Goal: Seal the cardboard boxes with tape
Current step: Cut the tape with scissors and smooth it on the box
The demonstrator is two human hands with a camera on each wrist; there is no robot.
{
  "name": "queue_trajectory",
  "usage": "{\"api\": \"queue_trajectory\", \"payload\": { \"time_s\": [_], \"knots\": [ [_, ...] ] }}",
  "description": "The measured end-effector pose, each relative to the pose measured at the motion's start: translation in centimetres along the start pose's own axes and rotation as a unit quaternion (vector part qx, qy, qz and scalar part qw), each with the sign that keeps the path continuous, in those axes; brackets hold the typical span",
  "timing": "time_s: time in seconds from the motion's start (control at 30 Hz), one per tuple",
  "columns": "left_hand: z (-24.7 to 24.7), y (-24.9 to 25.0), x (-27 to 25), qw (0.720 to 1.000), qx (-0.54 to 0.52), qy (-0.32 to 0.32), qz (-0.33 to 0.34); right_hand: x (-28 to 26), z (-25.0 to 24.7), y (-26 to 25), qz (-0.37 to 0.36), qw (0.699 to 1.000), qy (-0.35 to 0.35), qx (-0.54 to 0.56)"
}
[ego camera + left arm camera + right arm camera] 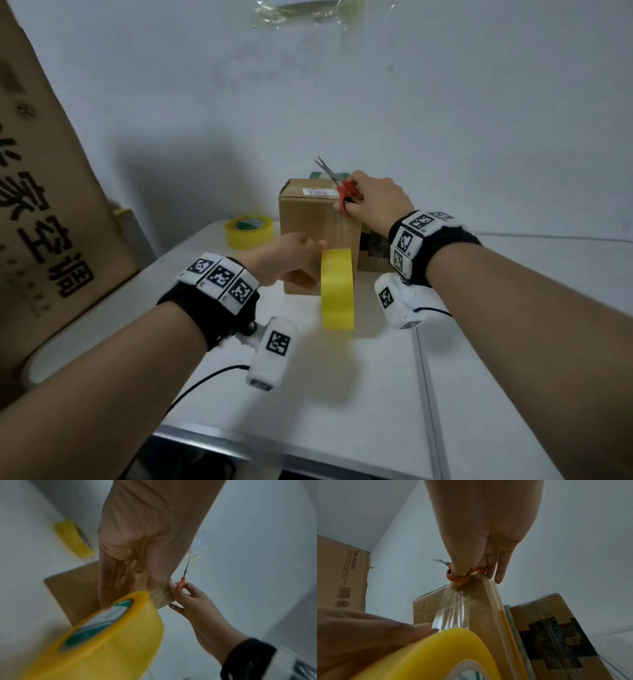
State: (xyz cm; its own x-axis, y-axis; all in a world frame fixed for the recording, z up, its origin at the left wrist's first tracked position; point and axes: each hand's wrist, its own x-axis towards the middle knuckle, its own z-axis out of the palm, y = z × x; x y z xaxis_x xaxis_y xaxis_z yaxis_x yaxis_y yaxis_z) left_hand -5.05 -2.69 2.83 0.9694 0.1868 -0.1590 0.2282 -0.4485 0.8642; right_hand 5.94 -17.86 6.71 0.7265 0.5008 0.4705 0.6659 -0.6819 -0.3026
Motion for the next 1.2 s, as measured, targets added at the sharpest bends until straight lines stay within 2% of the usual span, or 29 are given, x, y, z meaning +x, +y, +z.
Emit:
{"api": "queue_trajectory", "payload": {
  "time_s": [0.1,0.2,0.47,0.67,0.87,1.2],
  "knots": [
    [1.3,0.3,0.0,0.992,-0.113,-0.054,-0.025,-0.3,-0.3,-0.1,-0.003,1.000,-0.003,-0.026],
    [1.5,0.4,0.0,0.984,-0.165,-0.062,-0.026,-0.7,-0.3,0.0,-0.006,0.997,0.022,-0.079],
    [0.4,1.0,1.0,0.990,-0.138,-0.007,-0.031,-0.1,-0.1,-0.6,-0.002,0.989,0.026,-0.143],
    [0.8,0.2,2.0,0.987,-0.158,-0.024,-0.034,-0.2,0.4,-0.6,-0.008,0.989,0.038,-0.143],
    [1.2,-0.6,2.6,0.985,-0.175,-0.011,-0.010,-0.3,0.6,-0.5,-0.014,0.991,0.045,-0.128],
    [0.7,-1.0,3.2,0.980,-0.197,-0.021,-0.010,-0.8,0.5,-0.6,0.003,0.993,0.055,-0.105]
  ]
}}
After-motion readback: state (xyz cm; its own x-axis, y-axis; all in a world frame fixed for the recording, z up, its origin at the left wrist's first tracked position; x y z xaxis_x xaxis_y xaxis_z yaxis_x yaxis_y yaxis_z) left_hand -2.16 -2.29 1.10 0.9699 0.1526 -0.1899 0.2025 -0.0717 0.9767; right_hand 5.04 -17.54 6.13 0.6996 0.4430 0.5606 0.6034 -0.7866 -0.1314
